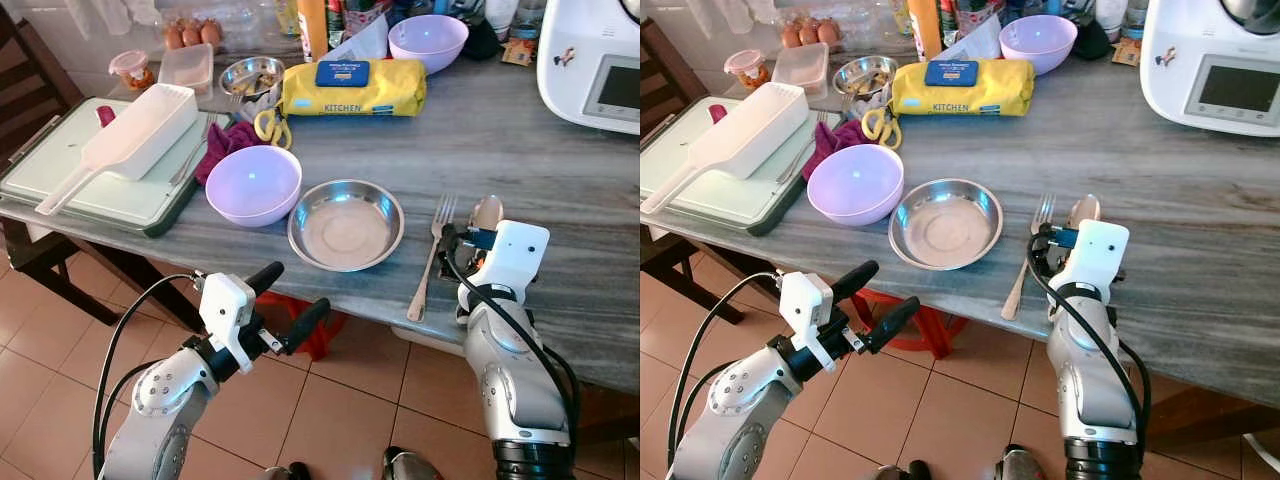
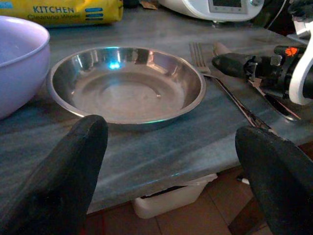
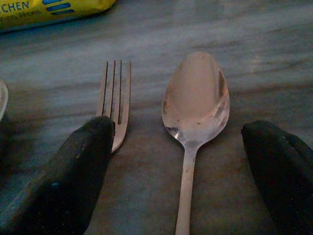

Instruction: Setting the table

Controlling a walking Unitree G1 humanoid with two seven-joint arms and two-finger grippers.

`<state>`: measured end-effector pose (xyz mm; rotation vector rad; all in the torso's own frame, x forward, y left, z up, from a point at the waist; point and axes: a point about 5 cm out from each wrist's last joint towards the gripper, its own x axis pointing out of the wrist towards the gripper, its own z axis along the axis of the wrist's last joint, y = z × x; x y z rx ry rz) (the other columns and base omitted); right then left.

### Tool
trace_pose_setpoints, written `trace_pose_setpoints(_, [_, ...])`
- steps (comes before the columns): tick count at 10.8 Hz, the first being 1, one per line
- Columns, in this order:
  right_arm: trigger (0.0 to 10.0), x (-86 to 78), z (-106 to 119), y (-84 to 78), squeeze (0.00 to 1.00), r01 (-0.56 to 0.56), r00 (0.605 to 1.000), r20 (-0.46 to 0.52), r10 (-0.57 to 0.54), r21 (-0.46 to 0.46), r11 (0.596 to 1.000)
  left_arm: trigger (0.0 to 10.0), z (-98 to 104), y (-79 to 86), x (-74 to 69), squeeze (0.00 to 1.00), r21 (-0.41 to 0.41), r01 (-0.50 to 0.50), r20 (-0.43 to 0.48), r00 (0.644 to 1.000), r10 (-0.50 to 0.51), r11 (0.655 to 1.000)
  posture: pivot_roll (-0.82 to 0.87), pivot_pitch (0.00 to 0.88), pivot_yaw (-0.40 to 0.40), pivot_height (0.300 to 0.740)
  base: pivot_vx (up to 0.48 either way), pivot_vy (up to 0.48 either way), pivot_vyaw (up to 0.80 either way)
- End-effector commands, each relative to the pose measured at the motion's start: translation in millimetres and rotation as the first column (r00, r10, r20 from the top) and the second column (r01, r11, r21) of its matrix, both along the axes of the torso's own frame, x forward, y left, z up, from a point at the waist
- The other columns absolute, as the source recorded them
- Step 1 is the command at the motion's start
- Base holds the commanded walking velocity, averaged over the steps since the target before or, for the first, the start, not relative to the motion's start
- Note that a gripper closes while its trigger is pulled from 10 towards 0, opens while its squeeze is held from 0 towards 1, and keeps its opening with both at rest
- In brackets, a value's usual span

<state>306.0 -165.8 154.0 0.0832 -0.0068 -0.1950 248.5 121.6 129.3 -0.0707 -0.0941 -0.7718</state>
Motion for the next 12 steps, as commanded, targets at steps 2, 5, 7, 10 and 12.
trace_pose_setpoints(2, [10.0,-0.9,9.4,8.0,1.0,-0.036,0.998,0.055,0.038,-0.039,0.999,10.0,2.5,0.4,-0.9,0.0,0.009,-0.01,0.007,1.0,0.01,1.0,-0.09,0.194,0.122,0.74,0.0,0.0,0.0])
trace_pose_setpoints(5, [10.0,-0.2,30.3,14.5,1.0,-0.066,0.983,0.159,0.088,-0.137,0.988,10.0,13.6,-1.4,5.9,0.0,-0.017,-0.046,0.047,0.998,0.047,0.999,-0.1,0.188,0.117,0.74,0.0,0.0,0.0])
trace_pose_setpoints(7, [10.0,-3.0,48.3,15.4,1.0,-0.039,0.958,0.267,0.108,-0.253,0.967,10.0,21.1,1.2,12.0,0.0,-0.021,-0.117,0.084,0.989,0.118,0.993,-0.1,0.186,0.116,0.74,0.0,0.0,0.0])
trace_pose_setpoints(10, [10.0,-8.2,54.0,8.1,1.0,0.007,0.947,0.309,0.092,-0.307,0.952,10.0,18.1,2.9,26.8,0.0,-0.031,-0.298,0.059,0.952,0.299,0.954,-0.1,0.175,0.115,0.74,0.0,0.0,0.0])
trace_pose_setpoints(12, [10.0,-12.2,47.2,1.5,0.0,0.019,0.953,0.291,0.085,-0.339,0.941,10.0,12.3,1.7,31.3,0.0,-0.013,-0.376,0.041,0.926,0.376,0.927,-0.1,0.169,0.113,0.74,0.0,0.0,0.0])
